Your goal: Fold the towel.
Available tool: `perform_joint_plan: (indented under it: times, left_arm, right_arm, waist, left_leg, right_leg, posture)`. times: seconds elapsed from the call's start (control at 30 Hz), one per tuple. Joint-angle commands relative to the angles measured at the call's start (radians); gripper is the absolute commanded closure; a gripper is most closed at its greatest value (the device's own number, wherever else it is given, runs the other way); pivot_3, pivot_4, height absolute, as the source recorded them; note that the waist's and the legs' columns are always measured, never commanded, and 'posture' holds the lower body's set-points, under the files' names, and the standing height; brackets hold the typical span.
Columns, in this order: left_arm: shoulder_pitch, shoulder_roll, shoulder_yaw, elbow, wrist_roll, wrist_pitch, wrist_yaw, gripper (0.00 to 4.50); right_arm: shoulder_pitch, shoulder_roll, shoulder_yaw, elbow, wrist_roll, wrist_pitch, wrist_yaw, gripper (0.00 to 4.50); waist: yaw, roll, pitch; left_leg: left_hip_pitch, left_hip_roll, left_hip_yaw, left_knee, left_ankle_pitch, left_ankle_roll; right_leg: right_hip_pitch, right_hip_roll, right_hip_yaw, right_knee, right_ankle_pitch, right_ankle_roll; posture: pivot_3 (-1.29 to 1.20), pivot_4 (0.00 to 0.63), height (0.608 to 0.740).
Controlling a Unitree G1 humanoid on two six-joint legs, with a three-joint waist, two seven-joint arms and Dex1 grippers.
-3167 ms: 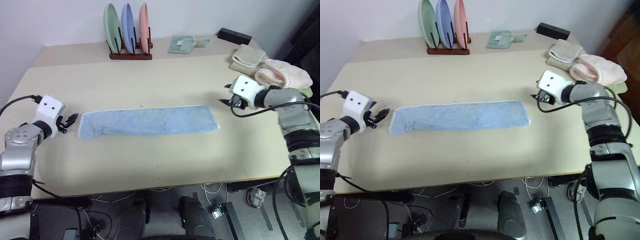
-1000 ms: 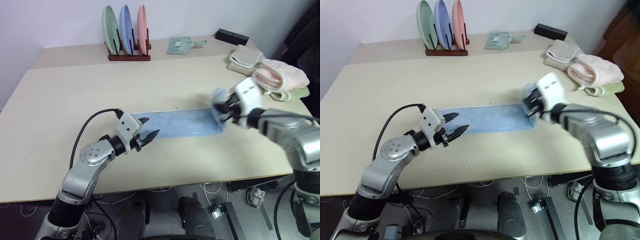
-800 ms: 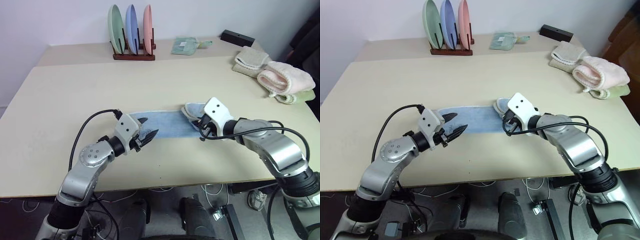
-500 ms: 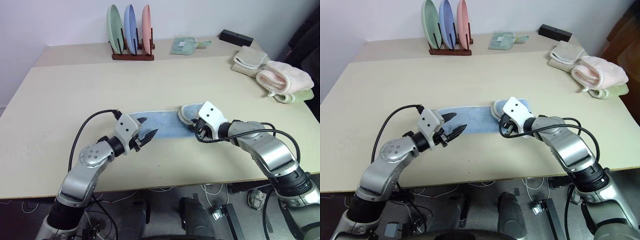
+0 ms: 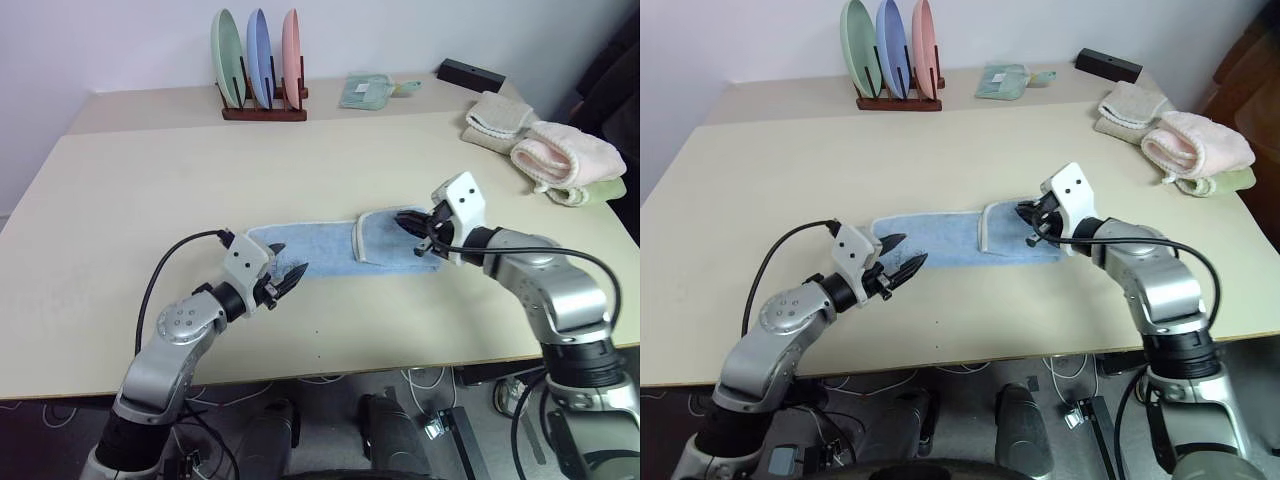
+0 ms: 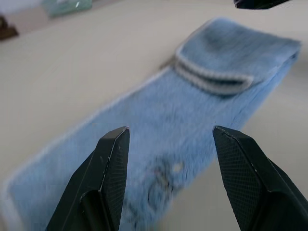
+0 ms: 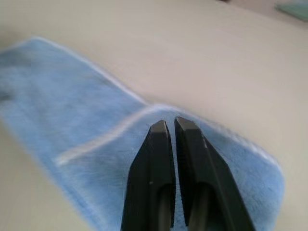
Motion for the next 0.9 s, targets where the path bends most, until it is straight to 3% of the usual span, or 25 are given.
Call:
perform_joint_plan:
  times: [0.03,0.23,0.4,0.43,0.53,0.6,0.67,0.77,0.9]
  left_arm:
    - [0.044,-0.017,0.038,-0.040,-0.015,0.034,0.038,1.70]
    - [0.116,-0.025,0.064,-0.119,-0.029,0.097,0.080,1.70]
    - [0.191,-0.031,0.086,-0.215,-0.053,0.176,0.125,1.70]
    - [0.206,-0.049,0.107,-0.237,-0.088,0.236,0.143,1.70]
    - [0.231,-0.108,0.162,-0.279,-0.172,0.380,0.196,0.82]
    - [0.238,-0.238,0.231,-0.308,-0.304,0.481,0.266,0.01]
    - [0.214,-0.376,0.316,-0.309,-0.395,0.577,0.371,0.00]
    - [0.116,-0.550,0.475,-0.240,-0.505,0.659,0.544,0.00]
    - [0.003,-0.611,0.555,-0.139,-0.597,0.685,0.699,0.00]
  right_arm:
    - [-0.010,0.046,0.050,0.115,-0.061,-0.092,0.001,4.46]
    - [0.045,0.063,0.139,0.217,-0.148,-0.195,0.053,4.46]
    - [-0.021,0.077,0.044,0.184,-0.115,-0.219,0.037,4.46]
    - [-0.044,0.068,0.034,0.157,-0.101,-0.224,0.060,3.95]
    - [-0.080,0.041,0.041,0.097,-0.099,-0.253,0.120,2.69]
    - [-0.092,0.034,0.050,0.047,-0.080,-0.242,0.162,1.77]
    - [-0.090,0.024,0.072,-0.001,-0.080,-0.245,0.200,0.78]
    - [-0.066,0.020,0.098,-0.049,-0.100,-0.258,0.225,0.78]
    - [-0.031,0.023,0.111,-0.075,-0.114,-0.271,0.224,0.78]
  waist:
    - [0.001,0.000,0.000]
    - [0.003,-0.001,-0.001]
    - [0.001,-0.001,-0.001]
    - [0.000,0.000,-0.001]
    - [0.001,0.000,-0.001]
    - [0.001,0.000,-0.001]
    - [0.004,-0.001,-0.001]
    - [0.009,-0.002,-0.001]
    - [0.006,-0.002,-0.001]
  left_leg:
    - [0.000,0.000,0.000,0.000,0.000,0.000]
    - [0.000,0.000,0.000,0.001,0.000,0.000]
    - [0.000,0.000,0.000,0.000,0.000,0.000]
    - [0.000,0.000,0.000,0.000,0.000,0.000]
    - [0.000,0.001,0.000,0.000,0.000,0.000]
    - [0.000,0.001,-0.001,0.000,0.000,0.000]
    - [0.000,0.001,-0.001,0.001,0.000,0.000]
    - [0.000,0.001,-0.003,0.002,0.000,0.000]
    - [0.000,0.000,-0.004,0.002,0.000,-0.001]
  right_leg:
    - [0.000,0.000,0.000,0.000,0.000,0.000]
    - [0.000,0.000,0.000,0.000,0.000,0.000]
    - [0.001,0.000,0.000,0.000,0.000,0.000]
    - [0.001,0.000,0.000,0.000,0.000,0.000]
    - [0.001,0.000,0.000,0.000,0.000,0.000]
    - [0.001,0.000,0.000,0.000,0.000,0.000]
    - [0.002,0.000,0.000,-0.002,0.000,0.000]
    - [0.004,0.000,-0.002,-0.002,0.000,0.000]
    - [0.004,0.001,-0.003,-0.002,0.001,-0.001]
  posture:
    - [0.00,0.150,0.740]
    - [0.00,0.150,0.740]
    - [0.00,0.150,0.740]
    - [0.00,0.150,0.740]
    - [0.00,0.150,0.740]
    - [0.00,0.150,0.740]
    - [0.00,0.150,0.740]
    - [0.00,0.150,0.740]
    - [0.00,0.150,0.740]
